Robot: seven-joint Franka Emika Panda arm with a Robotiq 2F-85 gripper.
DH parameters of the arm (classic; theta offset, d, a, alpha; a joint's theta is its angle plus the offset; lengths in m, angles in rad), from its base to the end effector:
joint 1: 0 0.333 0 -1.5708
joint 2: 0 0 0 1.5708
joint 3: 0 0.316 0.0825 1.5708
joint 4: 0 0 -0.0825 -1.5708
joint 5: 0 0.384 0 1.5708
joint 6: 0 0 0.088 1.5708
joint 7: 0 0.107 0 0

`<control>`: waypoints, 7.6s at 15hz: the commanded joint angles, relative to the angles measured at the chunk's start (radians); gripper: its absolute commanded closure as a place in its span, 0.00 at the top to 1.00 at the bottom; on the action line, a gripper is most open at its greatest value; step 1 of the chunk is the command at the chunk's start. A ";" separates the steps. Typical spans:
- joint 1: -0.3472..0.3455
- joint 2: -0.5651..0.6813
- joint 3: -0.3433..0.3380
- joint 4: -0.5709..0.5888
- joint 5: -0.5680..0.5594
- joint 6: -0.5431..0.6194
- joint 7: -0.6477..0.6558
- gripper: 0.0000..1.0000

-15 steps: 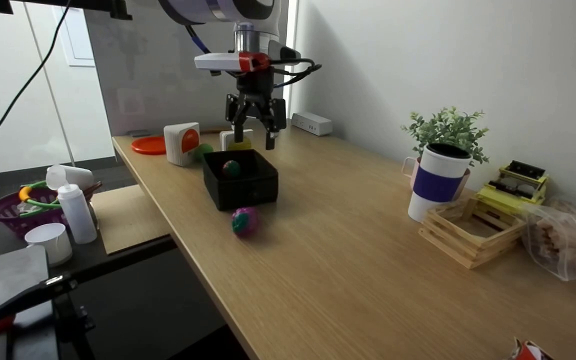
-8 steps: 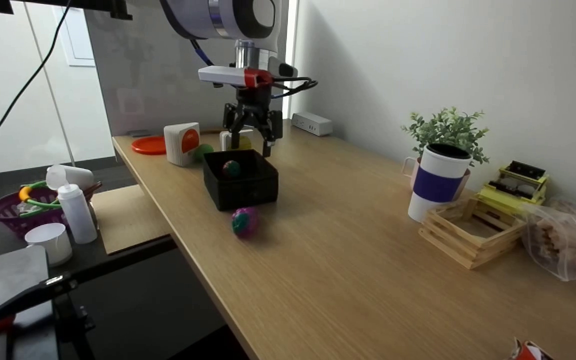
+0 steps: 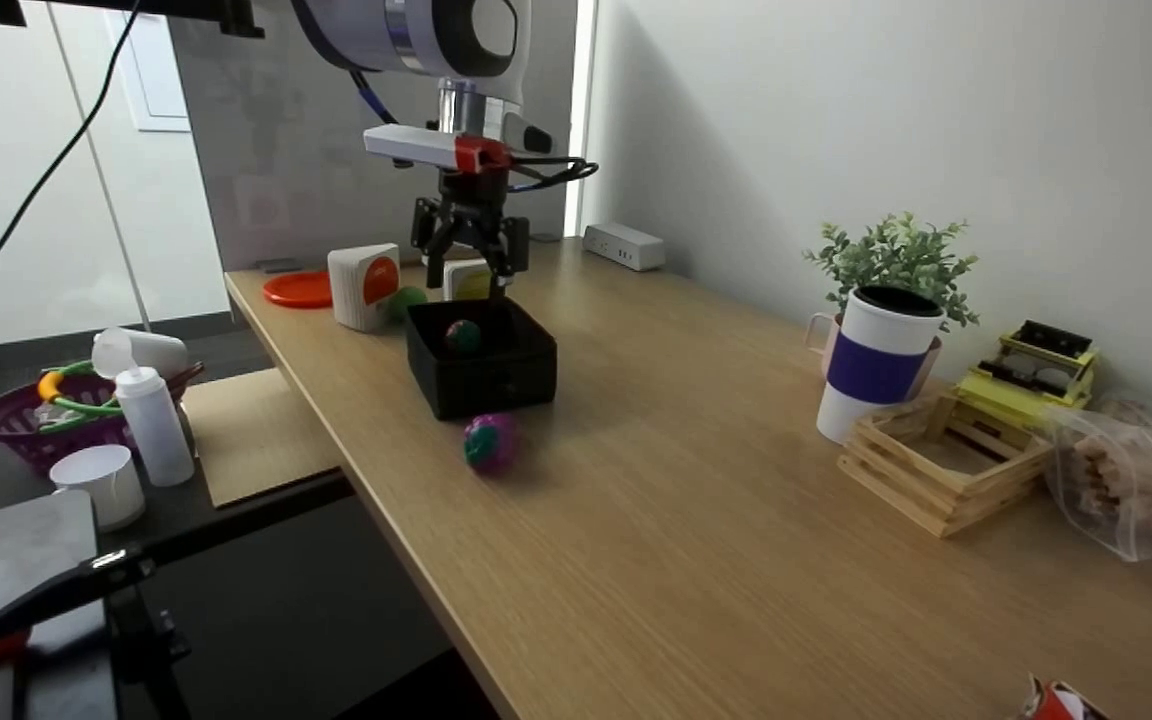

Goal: Put the grape and the strawberry plush on the table

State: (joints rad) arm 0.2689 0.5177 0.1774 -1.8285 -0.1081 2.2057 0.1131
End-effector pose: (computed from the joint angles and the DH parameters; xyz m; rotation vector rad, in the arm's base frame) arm 0.5753 0.2639 0.2431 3.0476 0.5957 -0.1973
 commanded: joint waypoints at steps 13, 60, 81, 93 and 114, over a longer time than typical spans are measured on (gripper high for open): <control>-0.028 0.033 0.000 0.014 0.014 -0.095 -0.160 1.00; -0.064 0.162 0.027 0.145 0.053 -0.036 -0.377 0.21; -0.034 -0.069 -0.014 0.030 -0.008 -0.075 -0.196 0.21; -0.176 -0.238 -0.076 -0.237 0.115 0.025 -0.179 0.21; -0.097 -0.081 -0.187 -0.283 -0.122 0.358 0.275 0.21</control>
State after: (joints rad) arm 0.1391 0.3852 0.0269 -2.1293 -0.2013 2.4638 0.3349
